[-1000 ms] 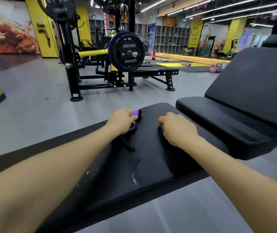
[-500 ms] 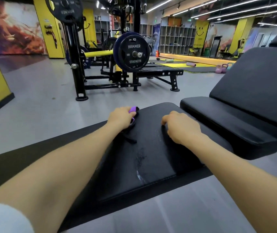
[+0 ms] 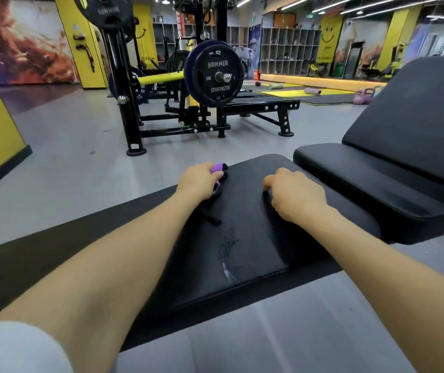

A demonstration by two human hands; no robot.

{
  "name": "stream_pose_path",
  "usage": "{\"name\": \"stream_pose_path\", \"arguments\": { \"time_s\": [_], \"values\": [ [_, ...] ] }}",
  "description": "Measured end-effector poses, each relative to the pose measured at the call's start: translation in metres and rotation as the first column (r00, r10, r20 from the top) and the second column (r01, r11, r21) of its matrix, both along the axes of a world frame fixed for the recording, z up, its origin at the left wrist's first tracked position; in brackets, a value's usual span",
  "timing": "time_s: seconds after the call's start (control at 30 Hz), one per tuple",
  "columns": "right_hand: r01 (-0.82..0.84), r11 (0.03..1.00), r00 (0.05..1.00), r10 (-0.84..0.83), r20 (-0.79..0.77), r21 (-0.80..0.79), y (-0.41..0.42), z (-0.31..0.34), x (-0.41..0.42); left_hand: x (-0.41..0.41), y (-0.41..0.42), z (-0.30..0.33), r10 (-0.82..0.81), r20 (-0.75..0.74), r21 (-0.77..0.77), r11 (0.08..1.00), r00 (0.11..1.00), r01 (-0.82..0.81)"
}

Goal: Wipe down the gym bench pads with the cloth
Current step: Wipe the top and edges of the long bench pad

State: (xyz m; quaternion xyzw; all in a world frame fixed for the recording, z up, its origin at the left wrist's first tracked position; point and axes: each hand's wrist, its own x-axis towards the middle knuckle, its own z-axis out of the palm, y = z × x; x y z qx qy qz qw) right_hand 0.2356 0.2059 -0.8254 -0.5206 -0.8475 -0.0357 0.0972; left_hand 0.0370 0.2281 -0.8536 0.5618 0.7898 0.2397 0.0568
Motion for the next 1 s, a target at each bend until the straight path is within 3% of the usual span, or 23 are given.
{"name": "stream_pose_path", "arguments": {
  "time_s": [0.3,0.37,0.47,0.57,0.87,1.0],
  "values": [
    [0.004,1.000,1.000,-0.004,-0.008,0.008,0.000,-0.001,0.000,0.020,-0.094,-0.005,-0.270,-0.063,0.010,0.962,0.961,0.271],
    [0.006,1.000,1.000,-0.005,-0.013,0.017,-0.001,-0.003,0.001,0.015,-0.071,-0.002,-0.250,-0.035,0.012,0.968,0.968,0.251],
    [0.010,1.000,1.000,-0.010,-0.016,0.010,-0.002,-0.002,0.001,0.012,-0.028,0.002,-0.090,0.020,-0.007,0.996,0.996,0.090],
    [0.009,1.000,1.000,-0.009,-0.008,0.005,-0.004,0.000,-0.001,0.019,-0.019,0.003,-0.012,-0.016,-0.024,1.000,1.000,0.011],
    [-0.010,1.000,1.000,0.010,0.001,-0.003,-0.004,0.004,0.002,0.052,-0.115,-0.001,-0.316,0.015,-0.013,0.949,0.949,0.316],
    [-0.036,0.997,0.994,0.029,-0.105,-0.065,-0.006,0.000,0.013,0.046,-0.067,0.005,-0.088,-0.018,-0.042,0.995,0.996,0.088]
  ]
}}
